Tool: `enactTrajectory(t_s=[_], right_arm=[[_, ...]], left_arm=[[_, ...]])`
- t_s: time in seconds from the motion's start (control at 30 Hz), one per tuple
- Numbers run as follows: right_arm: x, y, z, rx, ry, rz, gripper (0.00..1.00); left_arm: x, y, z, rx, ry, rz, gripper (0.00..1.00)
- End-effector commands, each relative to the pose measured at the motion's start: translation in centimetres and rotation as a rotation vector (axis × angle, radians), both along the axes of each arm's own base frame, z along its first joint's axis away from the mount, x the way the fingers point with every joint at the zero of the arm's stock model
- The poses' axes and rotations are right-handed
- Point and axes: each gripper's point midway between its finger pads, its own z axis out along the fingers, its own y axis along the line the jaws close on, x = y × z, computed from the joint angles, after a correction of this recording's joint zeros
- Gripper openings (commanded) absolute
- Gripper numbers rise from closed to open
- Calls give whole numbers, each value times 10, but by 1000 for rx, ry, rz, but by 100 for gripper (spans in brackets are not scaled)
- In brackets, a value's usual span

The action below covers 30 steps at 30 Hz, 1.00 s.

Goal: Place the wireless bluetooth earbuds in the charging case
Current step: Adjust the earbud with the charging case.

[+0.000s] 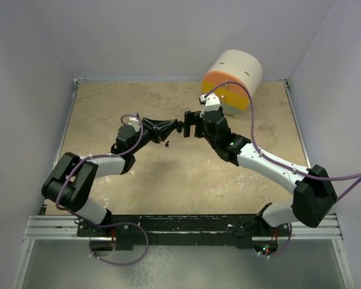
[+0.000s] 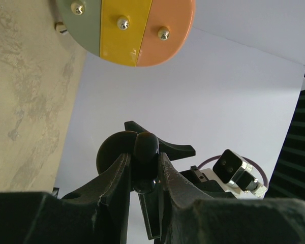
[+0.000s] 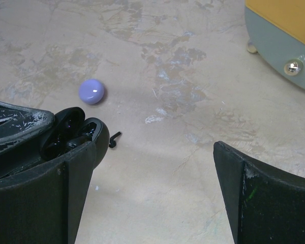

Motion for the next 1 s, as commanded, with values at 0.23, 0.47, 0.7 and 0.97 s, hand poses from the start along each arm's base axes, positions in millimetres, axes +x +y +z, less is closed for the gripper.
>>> enactTrajectory(t_s=[0.23, 0.47, 0.7, 0.97], right_arm=[[4, 9, 46, 79, -92, 19, 99], [4, 10, 43, 78, -88, 25, 99], [4, 9, 45, 80, -92, 23, 99], [3, 13, 37, 75, -78, 41, 99]], left_arm=[[4, -1, 27, -14, -93, 3, 0], [2, -1, 23, -6, -87, 1, 0], [2, -2, 19, 9, -83, -2, 0], [5, -3, 21, 12, -85, 0, 0]])
